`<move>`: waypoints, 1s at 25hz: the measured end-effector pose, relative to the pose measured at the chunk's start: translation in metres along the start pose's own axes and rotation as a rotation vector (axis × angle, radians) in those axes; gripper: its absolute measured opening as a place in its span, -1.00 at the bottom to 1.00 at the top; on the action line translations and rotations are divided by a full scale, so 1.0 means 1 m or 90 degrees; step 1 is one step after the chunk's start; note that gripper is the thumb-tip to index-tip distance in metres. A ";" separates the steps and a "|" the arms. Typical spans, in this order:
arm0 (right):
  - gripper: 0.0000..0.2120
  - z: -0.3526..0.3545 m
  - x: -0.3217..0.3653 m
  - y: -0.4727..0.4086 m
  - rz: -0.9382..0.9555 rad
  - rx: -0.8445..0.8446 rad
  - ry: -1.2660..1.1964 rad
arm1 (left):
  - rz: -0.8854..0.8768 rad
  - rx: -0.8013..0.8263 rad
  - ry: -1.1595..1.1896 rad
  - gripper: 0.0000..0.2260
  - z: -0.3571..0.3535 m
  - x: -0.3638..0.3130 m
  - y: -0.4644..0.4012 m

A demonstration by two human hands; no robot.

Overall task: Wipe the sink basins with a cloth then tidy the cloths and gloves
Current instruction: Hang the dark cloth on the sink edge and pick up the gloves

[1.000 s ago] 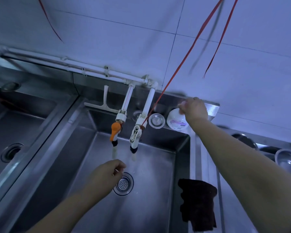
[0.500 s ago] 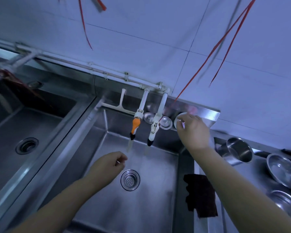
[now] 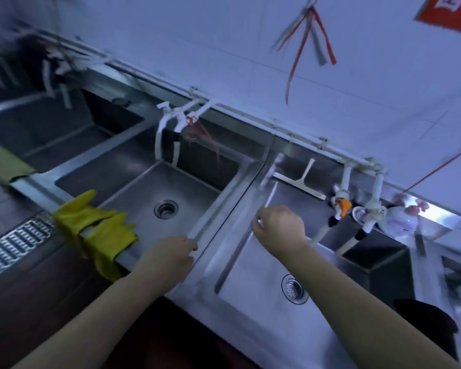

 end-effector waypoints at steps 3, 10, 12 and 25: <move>-0.74 -0.018 0.112 -0.020 0.087 0.104 -0.007 | 0.056 -0.017 -0.147 -0.76 0.029 0.094 0.064; -0.59 -0.016 0.300 -0.050 0.303 0.152 -0.038 | 0.259 -0.086 -0.153 -0.75 0.067 0.235 0.163; -0.61 -0.019 0.334 -0.067 0.325 0.158 -0.039 | 0.297 -0.103 -0.131 -0.73 0.071 0.261 0.172; -0.75 -0.087 0.488 -0.270 0.381 0.223 -0.118 | 0.447 -0.094 -0.082 -0.76 0.157 0.461 0.099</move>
Point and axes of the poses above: each hand's wrist, its own y-axis away from the middle knuckle, its own z-axis out of the back of the hand, x = y × z, the point moved 1 cm from there along -y, towards the middle knuckle, and after that the axes turned 3 degrees about y, right-handed, at the moved point
